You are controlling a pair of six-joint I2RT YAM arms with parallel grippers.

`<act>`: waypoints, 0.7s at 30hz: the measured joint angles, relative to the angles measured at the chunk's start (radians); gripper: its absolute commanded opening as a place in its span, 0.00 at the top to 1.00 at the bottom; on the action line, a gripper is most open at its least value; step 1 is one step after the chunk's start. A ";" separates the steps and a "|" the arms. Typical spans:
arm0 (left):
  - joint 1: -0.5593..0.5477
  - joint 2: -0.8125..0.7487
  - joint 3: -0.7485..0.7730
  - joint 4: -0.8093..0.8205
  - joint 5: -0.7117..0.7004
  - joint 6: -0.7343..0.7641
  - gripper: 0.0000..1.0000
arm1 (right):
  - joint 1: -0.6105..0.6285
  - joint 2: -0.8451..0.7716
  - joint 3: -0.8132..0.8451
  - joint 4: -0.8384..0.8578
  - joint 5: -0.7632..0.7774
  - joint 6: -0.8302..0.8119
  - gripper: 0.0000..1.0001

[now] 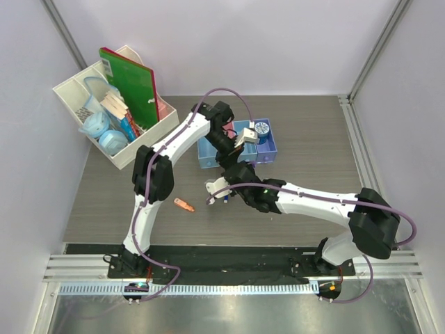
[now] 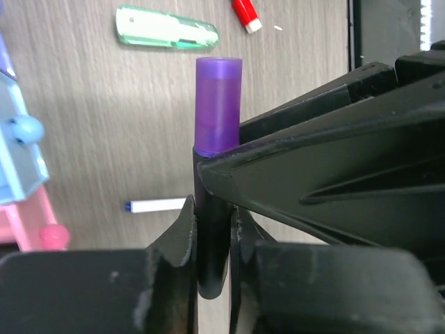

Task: Sort the stationery into containers
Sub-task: Place the pen in the storage box.

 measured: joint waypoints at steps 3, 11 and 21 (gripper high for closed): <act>0.002 0.000 -0.006 -0.014 0.003 -0.004 1.00 | 0.006 0.003 0.000 -0.001 0.007 -0.008 0.96; 0.004 0.000 -0.008 -0.010 -0.009 -0.006 1.00 | 0.007 0.020 0.000 0.022 0.045 0.023 0.25; 0.059 -0.012 -0.051 0.002 -0.002 -0.153 1.00 | -0.006 -0.087 0.051 0.005 0.009 0.271 0.15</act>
